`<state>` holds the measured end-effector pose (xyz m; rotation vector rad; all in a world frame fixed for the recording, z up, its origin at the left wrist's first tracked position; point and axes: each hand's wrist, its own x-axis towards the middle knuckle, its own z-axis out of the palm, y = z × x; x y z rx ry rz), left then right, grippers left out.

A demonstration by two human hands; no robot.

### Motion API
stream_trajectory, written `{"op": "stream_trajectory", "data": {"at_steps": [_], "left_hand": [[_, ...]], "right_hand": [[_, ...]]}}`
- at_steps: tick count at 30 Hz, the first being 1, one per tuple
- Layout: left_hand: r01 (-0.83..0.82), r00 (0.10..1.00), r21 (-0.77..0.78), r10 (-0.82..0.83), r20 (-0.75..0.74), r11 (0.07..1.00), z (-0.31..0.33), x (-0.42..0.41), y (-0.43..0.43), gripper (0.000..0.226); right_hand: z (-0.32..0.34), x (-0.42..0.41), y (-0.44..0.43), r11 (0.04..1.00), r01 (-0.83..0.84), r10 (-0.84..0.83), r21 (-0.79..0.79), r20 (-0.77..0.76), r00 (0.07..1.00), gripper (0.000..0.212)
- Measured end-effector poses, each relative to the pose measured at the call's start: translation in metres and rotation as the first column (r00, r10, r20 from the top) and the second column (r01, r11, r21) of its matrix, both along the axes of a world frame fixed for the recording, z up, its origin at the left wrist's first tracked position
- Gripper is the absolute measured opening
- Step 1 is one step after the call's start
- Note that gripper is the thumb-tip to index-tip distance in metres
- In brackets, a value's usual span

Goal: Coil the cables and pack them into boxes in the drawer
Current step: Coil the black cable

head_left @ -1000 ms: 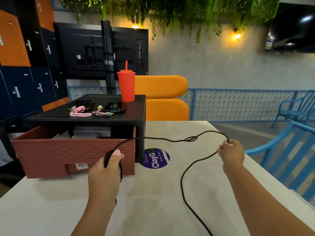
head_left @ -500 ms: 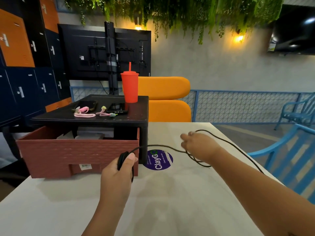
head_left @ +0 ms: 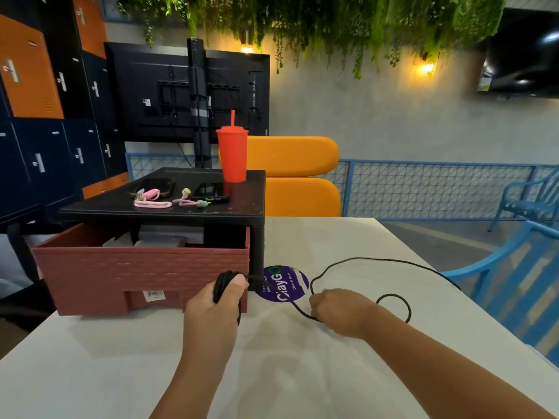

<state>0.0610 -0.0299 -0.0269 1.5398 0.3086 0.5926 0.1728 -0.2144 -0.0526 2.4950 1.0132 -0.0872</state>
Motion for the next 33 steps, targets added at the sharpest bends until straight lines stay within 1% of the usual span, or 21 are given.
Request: {"op": "stream_trajectory", "data": {"at_steps": [3,5,7,8,9,10,12,13,14,15,17,18,19,22,24,26,28,29,30,31,33], "left_hand": [[0.001,1.000,-0.012,-0.001,0.000,1.000,-0.001,0.002,0.000,0.031],[-0.003,1.000,-0.010,0.003,0.000,1.000,-0.001,0.002,0.000,0.031],[-0.002,1.000,-0.019,0.002,0.003,1.000,-0.001,0.001,0.000,0.028],[0.000,1.000,-0.028,0.000,0.003,1.000,0.000,0.000,0.000,0.025],[0.000,1.000,-0.040,0.000,0.001,0.999,0.000,-0.001,0.001,0.023],[-0.003,1.000,-0.055,0.003,0.001,0.998,0.001,-0.001,0.002,0.022],[-0.018,1.000,-0.090,0.019,0.015,0.996,0.000,-0.001,0.005,0.022],[-0.029,0.999,-0.104,0.032,0.024,0.994,0.000,-0.001,0.006,0.022],[-0.041,0.998,-0.111,0.045,0.032,0.993,0.000,-0.001,0.007,0.021],[-0.053,0.998,-0.117,0.058,0.039,0.992,0.000,-0.001,0.008,0.022],[-0.072,0.995,-0.144,0.080,0.052,0.987,-0.001,0.000,0.010,0.022],[-0.082,0.994,-0.162,0.092,0.058,0.983,-0.001,0.000,0.011,0.023],[-0.091,0.993,-0.181,0.104,0.064,0.979,-0.001,0.000,0.012,0.023],[-0.107,0.990,-0.231,0.126,0.068,0.967,-0.001,0.001,0.015,0.024],[-0.099,0.991,-0.238,0.118,0.069,0.966,-0.001,0.002,0.016,0.024],[-0.059,0.995,-0.228,0.075,0.062,0.972,-0.002,0.002,0.014,0.023],[0.007,0.998,-0.191,0.004,0.057,0.982,-0.002,0.001,0.008,0.023],[0.039,0.998,-0.157,-0.032,0.049,0.987,-0.003,0.001,0.004,0.024],[0.070,0.997,-0.126,-0.066,0.040,0.989,-0.004,0.000,0.000,0.024],[0.102,0.995,-0.104,-0.099,0.029,0.989,-0.004,0.000,-0.004,0.024],[0.166,0.986,-0.081,-0.166,0.009,0.983,-0.005,-0.001,-0.011,0.025]], "right_hand": [[0.001,-0.003,-0.002,1.000,0.016,-0.016,0.001,0.004,1.000,0.025],[-0.001,-0.006,-0.003,0.999,0.017,-0.016,0.033,-0.005,1.000,0.027],[-0.009,-0.008,-0.007,0.989,0.006,-0.001,0.146,-0.031,1.000,0.033],[-0.014,-0.008,-0.009,0.967,0.023,-0.009,0.253,-0.057,0.998,0.037],[-0.020,-0.008,-0.013,0.917,0.068,-0.038,0.394,-0.083,0.996,0.039],[-0.025,-0.008,-0.018,0.827,0.139,-0.094,0.545,-0.109,0.990,0.039],[-0.030,-0.009,-0.028,0.569,0.270,-0.231,0.777,-0.164,0.959,0.031],[-0.032,-0.011,-0.035,0.446,0.325,-0.295,0.834,-0.206,0.933,0.028],[-0.033,-0.012,-0.043,0.352,0.377,-0.343,0.857,-0.257,0.904,0.024],[-0.034,-0.013,-0.052,0.308,0.420,-0.374,0.854,-0.297,0.879,0.019],[-0.036,-0.017,-0.066,0.303,0.465,-0.397,0.832,-0.334,0.855,0.015],[-0.037,-0.018,-0.071,0.286,0.479,-0.392,0.830,-0.355,0.849,0.017],[-0.037,-0.020,-0.074,0.244,0.493,-0.374,0.835,-0.388,0.842,0.019],[-0.034,-0.021,-0.077,0.067,0.520,-0.311,0.851,-0.478,0.822,0.032],[-0.027,-0.021,-0.075,-0.061,0.509,-0.291,0.858,-0.503,0.814,0.039],[-0.019,-0.021,-0.071,-0.219,0.453,-0.281,0.864,-0.501,0.819,0.042],[-0.011,-0.022,-0.065,-0.372,0.350,-0.290,0.860,-0.466,0.836,0.043],[-0.007,-0.024,-0.060,-0.391,0.286,-0.321,0.875,-0.421,0.848,0.043],[-0.003,-0.028,-0.053,-0.355,0.228,-0.355,0.907,-0.356,0.865,0.043],[-0.002,-0.032,-0.044,-0.284,0.188,-0.365,0.940,-0.287,0.886,0.043],[-0.002,-0.043,-0.026,-0.089,0.175,-0.300,0.981,-0.193,0.934,0.042]]}}
